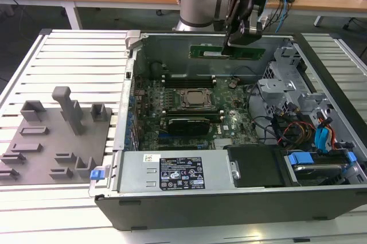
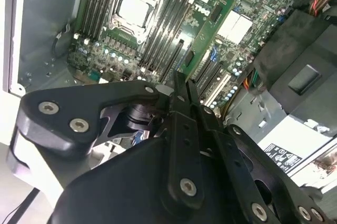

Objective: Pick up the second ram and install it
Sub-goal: 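Pick up the second ram and move it above second insertion slot, then insert the second ram into the second slot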

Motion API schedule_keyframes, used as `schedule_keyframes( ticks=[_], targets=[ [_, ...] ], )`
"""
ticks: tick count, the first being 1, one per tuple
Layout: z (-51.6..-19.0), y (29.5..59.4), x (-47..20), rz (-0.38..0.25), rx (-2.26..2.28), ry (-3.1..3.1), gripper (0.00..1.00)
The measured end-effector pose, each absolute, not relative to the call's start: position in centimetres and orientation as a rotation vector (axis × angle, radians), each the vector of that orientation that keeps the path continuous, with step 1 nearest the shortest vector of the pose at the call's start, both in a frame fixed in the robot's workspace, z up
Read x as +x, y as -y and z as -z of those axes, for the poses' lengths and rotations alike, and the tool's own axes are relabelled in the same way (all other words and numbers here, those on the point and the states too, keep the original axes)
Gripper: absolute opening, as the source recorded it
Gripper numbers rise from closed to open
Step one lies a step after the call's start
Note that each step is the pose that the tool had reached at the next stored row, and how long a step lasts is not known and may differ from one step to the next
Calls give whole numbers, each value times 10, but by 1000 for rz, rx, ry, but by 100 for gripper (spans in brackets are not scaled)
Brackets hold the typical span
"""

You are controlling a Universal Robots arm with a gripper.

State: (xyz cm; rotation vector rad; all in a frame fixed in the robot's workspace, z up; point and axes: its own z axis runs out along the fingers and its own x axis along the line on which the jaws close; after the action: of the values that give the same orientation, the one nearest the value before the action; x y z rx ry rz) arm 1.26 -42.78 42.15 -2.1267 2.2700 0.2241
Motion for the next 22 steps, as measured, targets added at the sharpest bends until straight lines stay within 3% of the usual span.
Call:
schedule_keyframes(
  ticks=[8, 22],
  targets=[
    [-396, 428, 13, -227, -2127, -2271, 13],
    [-394, 428, 13, -227, -2127, -2271, 13]
  ],
)
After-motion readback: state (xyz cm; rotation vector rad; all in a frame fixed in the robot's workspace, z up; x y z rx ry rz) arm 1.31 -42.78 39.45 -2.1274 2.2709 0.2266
